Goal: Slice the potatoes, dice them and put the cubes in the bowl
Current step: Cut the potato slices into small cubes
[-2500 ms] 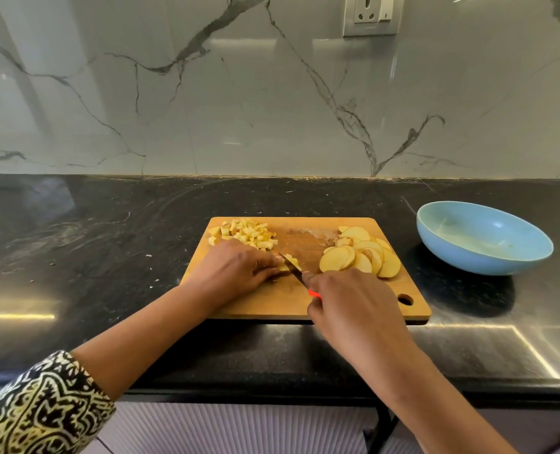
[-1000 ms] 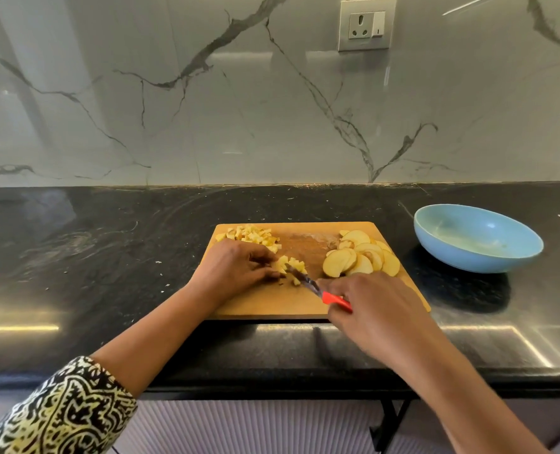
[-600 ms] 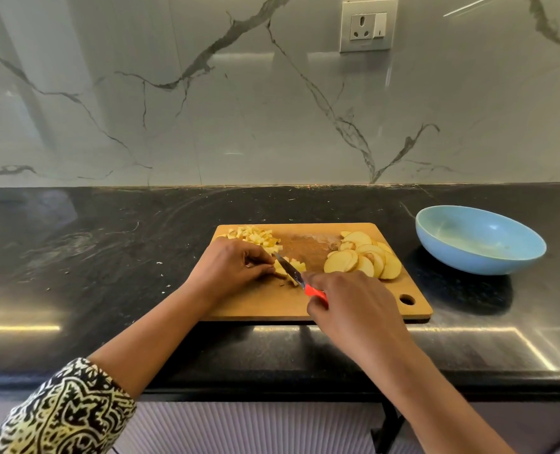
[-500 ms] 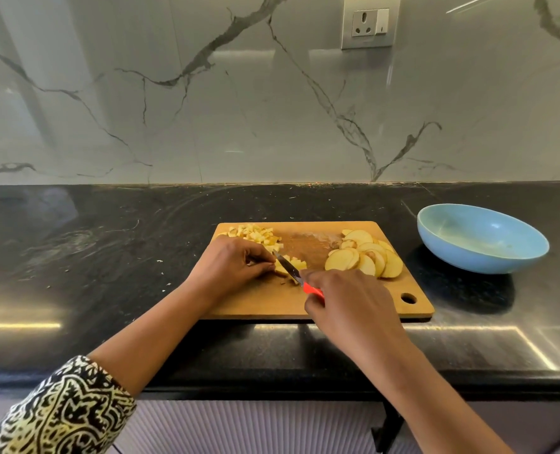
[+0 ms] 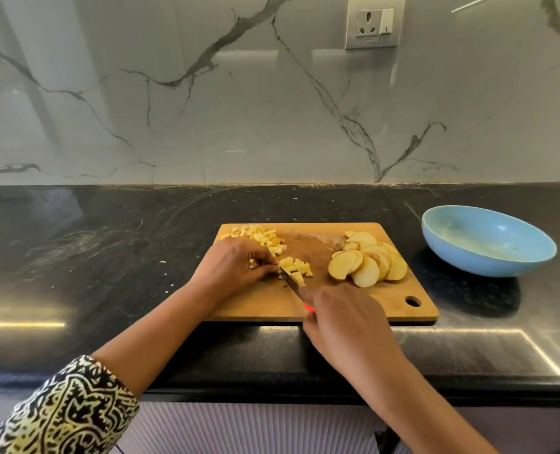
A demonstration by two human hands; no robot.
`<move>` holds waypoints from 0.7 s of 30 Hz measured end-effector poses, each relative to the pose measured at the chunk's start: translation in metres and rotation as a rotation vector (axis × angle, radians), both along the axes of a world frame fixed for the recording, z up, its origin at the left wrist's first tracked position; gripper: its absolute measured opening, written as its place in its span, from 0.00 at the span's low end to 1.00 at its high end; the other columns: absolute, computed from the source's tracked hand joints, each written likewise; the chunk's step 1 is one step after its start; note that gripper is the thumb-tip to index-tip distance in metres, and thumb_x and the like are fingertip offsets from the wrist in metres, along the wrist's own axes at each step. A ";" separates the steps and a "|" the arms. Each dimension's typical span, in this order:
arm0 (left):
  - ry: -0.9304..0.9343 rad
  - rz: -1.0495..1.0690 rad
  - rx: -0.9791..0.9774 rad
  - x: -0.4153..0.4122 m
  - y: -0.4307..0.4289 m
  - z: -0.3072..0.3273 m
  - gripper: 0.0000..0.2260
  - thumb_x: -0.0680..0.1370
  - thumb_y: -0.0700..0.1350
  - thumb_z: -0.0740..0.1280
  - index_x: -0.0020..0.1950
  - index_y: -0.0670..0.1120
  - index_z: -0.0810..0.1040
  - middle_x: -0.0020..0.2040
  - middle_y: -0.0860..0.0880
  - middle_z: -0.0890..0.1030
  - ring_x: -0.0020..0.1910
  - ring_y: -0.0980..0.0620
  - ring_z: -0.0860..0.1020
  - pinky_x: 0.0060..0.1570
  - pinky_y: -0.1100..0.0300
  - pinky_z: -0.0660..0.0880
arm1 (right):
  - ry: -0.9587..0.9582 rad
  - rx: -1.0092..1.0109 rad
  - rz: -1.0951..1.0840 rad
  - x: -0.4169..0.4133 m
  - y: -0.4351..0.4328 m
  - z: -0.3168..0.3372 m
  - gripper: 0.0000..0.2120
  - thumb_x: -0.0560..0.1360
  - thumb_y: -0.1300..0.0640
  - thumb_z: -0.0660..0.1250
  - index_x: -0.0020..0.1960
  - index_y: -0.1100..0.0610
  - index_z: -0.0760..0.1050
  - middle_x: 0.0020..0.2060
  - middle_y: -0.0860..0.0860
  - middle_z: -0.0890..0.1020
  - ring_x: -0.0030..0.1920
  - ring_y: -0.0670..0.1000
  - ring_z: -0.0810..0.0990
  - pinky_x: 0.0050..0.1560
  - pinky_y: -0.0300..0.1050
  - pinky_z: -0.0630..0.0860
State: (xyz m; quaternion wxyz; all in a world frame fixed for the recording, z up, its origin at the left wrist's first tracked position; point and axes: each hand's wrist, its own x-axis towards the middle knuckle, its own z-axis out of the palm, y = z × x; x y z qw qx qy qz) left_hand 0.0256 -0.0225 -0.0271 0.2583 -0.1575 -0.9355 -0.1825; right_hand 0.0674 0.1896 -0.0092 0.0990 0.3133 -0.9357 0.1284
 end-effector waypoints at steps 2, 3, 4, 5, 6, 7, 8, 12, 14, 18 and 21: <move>-0.029 0.033 0.000 -0.001 -0.002 0.001 0.06 0.72 0.50 0.73 0.47 0.52 0.85 0.43 0.54 0.83 0.38 0.62 0.75 0.39 0.65 0.74 | -0.014 -0.046 0.006 0.007 0.010 0.000 0.18 0.80 0.52 0.58 0.69 0.47 0.69 0.51 0.46 0.80 0.49 0.48 0.77 0.46 0.41 0.73; -0.043 0.048 0.004 -0.001 -0.003 0.002 0.06 0.72 0.51 0.73 0.48 0.53 0.84 0.43 0.55 0.82 0.38 0.62 0.74 0.39 0.64 0.74 | -0.020 -0.055 0.000 0.008 0.012 0.000 0.19 0.80 0.51 0.58 0.71 0.46 0.68 0.51 0.46 0.80 0.50 0.47 0.77 0.47 0.41 0.74; -0.054 0.057 0.013 -0.001 -0.004 0.003 0.06 0.72 0.52 0.73 0.47 0.54 0.84 0.42 0.56 0.82 0.37 0.63 0.74 0.39 0.64 0.74 | -0.028 -0.059 -0.009 0.007 0.012 0.000 0.20 0.80 0.51 0.59 0.71 0.46 0.67 0.51 0.46 0.80 0.49 0.47 0.77 0.48 0.41 0.76; -0.064 0.060 0.023 -0.002 -0.005 0.004 0.06 0.72 0.52 0.74 0.47 0.54 0.84 0.42 0.57 0.81 0.37 0.63 0.74 0.38 0.65 0.73 | -0.033 -0.065 -0.017 0.004 0.010 0.000 0.20 0.80 0.51 0.59 0.71 0.45 0.67 0.50 0.45 0.81 0.48 0.46 0.77 0.48 0.42 0.77; -0.070 0.063 0.031 -0.002 -0.007 0.005 0.06 0.71 0.52 0.74 0.47 0.54 0.84 0.42 0.57 0.80 0.37 0.63 0.74 0.38 0.65 0.72 | -0.034 -0.071 -0.023 0.000 0.006 -0.002 0.20 0.80 0.51 0.59 0.71 0.45 0.68 0.49 0.45 0.81 0.47 0.46 0.78 0.47 0.43 0.77; -0.072 0.069 0.039 -0.002 -0.008 0.005 0.06 0.71 0.52 0.74 0.47 0.55 0.83 0.42 0.56 0.80 0.38 0.62 0.74 0.38 0.65 0.72 | -0.030 -0.083 -0.026 -0.004 0.002 -0.004 0.19 0.80 0.51 0.60 0.70 0.45 0.69 0.47 0.45 0.81 0.45 0.46 0.78 0.46 0.43 0.78; -0.069 0.077 0.048 -0.002 -0.010 0.005 0.06 0.71 0.51 0.74 0.47 0.55 0.83 0.43 0.55 0.80 0.38 0.61 0.74 0.39 0.64 0.72 | -0.030 -0.104 -0.031 -0.009 -0.002 -0.005 0.19 0.79 0.51 0.60 0.69 0.45 0.70 0.46 0.45 0.81 0.43 0.46 0.79 0.44 0.44 0.78; -0.062 0.075 0.095 -0.001 -0.014 0.007 0.09 0.71 0.51 0.74 0.51 0.57 0.81 0.47 0.56 0.80 0.46 0.60 0.76 0.46 0.59 0.77 | -0.053 -0.230 -0.048 -0.021 0.000 -0.007 0.19 0.80 0.51 0.61 0.70 0.45 0.69 0.38 0.40 0.77 0.31 0.42 0.73 0.29 0.34 0.68; -0.143 0.005 0.078 0.000 -0.012 0.008 0.14 0.71 0.55 0.72 0.56 0.60 0.78 0.53 0.57 0.78 0.53 0.60 0.74 0.54 0.60 0.74 | -0.031 -0.294 -0.071 -0.025 0.010 -0.008 0.19 0.80 0.50 0.61 0.70 0.46 0.69 0.32 0.40 0.74 0.28 0.42 0.70 0.26 0.34 0.65; -0.288 -0.109 -0.185 -0.008 0.005 0.005 0.23 0.74 0.62 0.64 0.68 0.61 0.69 0.68 0.59 0.70 0.68 0.60 0.63 0.66 0.62 0.58 | 0.070 -0.443 -0.171 -0.033 0.030 -0.011 0.21 0.78 0.53 0.64 0.71 0.47 0.69 0.28 0.41 0.72 0.26 0.43 0.69 0.26 0.33 0.64; -0.274 -0.177 -0.283 -0.023 0.017 0.004 0.20 0.77 0.60 0.62 0.69 0.60 0.69 0.72 0.58 0.67 0.70 0.61 0.60 0.67 0.60 0.56 | 0.112 -0.552 -0.226 -0.035 0.038 -0.011 0.20 0.77 0.55 0.66 0.68 0.48 0.72 0.25 0.41 0.68 0.26 0.44 0.67 0.26 0.33 0.60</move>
